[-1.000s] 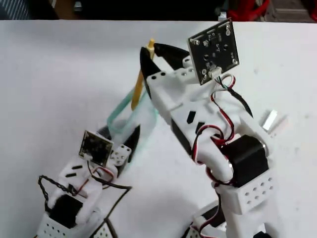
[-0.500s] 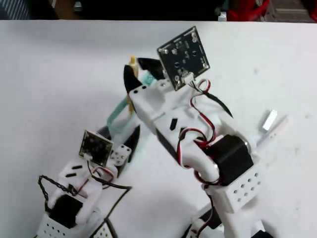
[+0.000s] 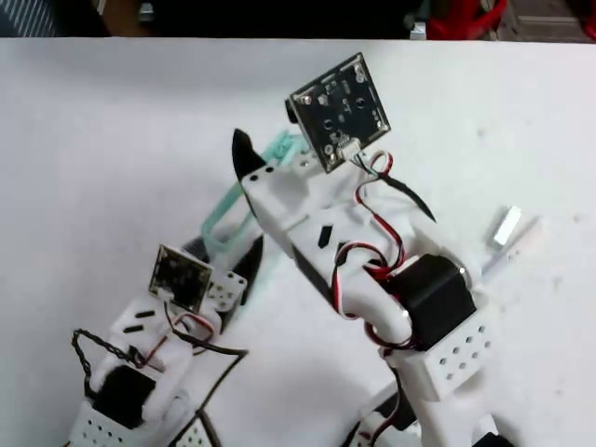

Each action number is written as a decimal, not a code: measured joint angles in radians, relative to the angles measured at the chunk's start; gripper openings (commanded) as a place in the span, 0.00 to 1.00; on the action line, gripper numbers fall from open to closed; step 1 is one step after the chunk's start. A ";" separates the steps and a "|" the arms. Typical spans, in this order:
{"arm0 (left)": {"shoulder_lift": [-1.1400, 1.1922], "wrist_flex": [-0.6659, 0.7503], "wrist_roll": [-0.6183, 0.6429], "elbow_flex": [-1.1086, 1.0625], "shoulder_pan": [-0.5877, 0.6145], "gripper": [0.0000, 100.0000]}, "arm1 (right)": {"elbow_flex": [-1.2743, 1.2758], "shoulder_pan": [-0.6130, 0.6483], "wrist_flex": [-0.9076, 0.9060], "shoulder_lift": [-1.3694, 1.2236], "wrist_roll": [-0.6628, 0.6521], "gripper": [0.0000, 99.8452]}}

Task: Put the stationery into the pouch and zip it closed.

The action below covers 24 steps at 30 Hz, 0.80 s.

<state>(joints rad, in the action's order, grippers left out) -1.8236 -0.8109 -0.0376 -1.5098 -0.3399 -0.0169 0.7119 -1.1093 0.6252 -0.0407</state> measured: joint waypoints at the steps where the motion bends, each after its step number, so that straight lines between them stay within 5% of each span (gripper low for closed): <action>1: 0.000 0.000 0.000 0.000 0.000 0.14 | 0.000 0.000 0.000 0.000 0.000 0.20; 10: 0.000 -0.005 0.011 0.002 0.018 0.22 | 0.006 -0.031 0.000 0.000 0.000 0.20; 24: 0.012 -0.133 0.094 0.080 0.052 0.20 | 0.324 -0.388 -0.017 0.000 0.000 0.20</action>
<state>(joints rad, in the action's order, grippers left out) -1.8113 -0.9444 0.0560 -1.4300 -0.2877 0.3069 0.3237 -1.1262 0.6252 -0.0407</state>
